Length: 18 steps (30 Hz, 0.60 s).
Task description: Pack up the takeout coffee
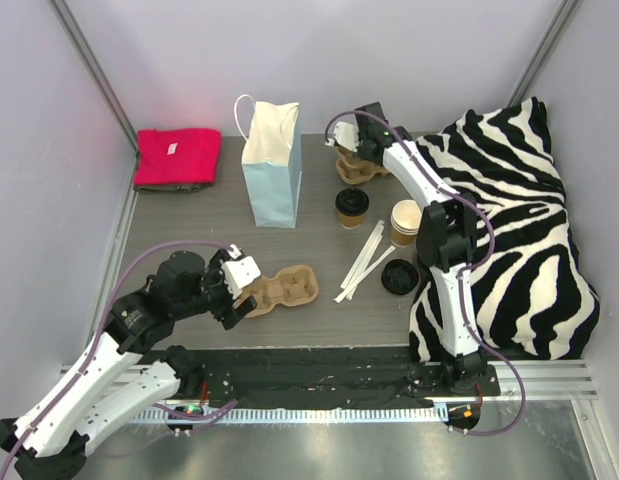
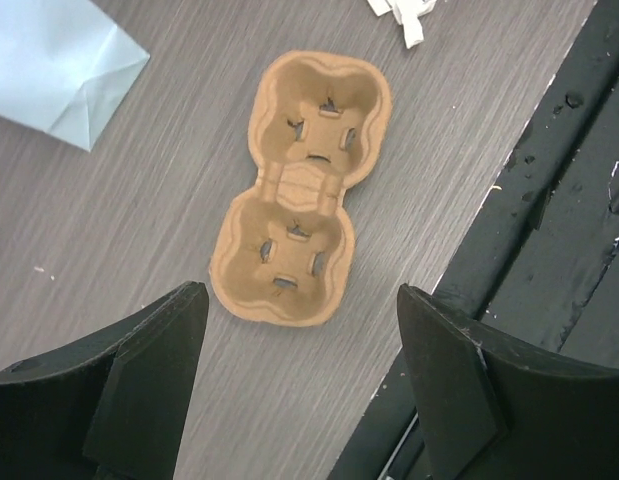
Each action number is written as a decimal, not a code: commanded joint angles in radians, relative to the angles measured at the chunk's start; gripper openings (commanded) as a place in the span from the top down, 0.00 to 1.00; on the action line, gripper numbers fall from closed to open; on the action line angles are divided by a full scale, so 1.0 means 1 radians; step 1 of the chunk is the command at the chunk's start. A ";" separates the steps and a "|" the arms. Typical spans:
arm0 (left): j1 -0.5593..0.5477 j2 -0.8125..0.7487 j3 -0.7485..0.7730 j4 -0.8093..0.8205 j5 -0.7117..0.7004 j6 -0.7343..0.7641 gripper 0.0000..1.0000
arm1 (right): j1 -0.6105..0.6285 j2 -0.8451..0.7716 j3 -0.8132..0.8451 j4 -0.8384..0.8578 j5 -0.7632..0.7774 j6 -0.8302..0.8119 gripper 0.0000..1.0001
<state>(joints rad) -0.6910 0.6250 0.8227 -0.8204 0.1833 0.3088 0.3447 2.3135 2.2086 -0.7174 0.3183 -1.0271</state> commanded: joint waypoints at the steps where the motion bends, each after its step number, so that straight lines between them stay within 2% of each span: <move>1: 0.027 0.015 0.035 0.012 -0.024 -0.056 0.19 | -0.006 0.017 0.033 0.039 0.051 -0.027 0.99; 7: 0.076 0.079 0.044 0.032 -0.024 -0.094 0.16 | -0.009 0.055 0.028 0.072 0.067 0.012 0.99; 11: 0.177 0.143 0.084 -0.008 0.098 -0.108 0.14 | -0.009 0.064 0.028 0.085 0.068 0.027 0.92; 14: 0.280 0.218 0.125 -0.045 0.169 -0.108 0.14 | -0.009 0.057 0.017 0.084 0.068 0.029 0.81; 15: 0.332 0.243 0.139 -0.069 0.221 -0.102 0.13 | -0.009 0.052 0.017 0.082 0.068 0.030 0.69; 17: 0.382 0.321 0.176 -0.095 0.278 -0.088 0.13 | -0.009 0.034 0.011 0.082 0.070 0.036 0.63; 18: 0.434 0.347 0.191 -0.138 0.350 -0.047 0.12 | -0.007 0.026 0.008 0.076 0.064 0.042 0.56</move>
<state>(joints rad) -0.3691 0.8822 0.9321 -0.8673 0.3260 0.2169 0.3382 2.3939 2.2086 -0.6727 0.3664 -1.0073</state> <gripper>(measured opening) 0.870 0.345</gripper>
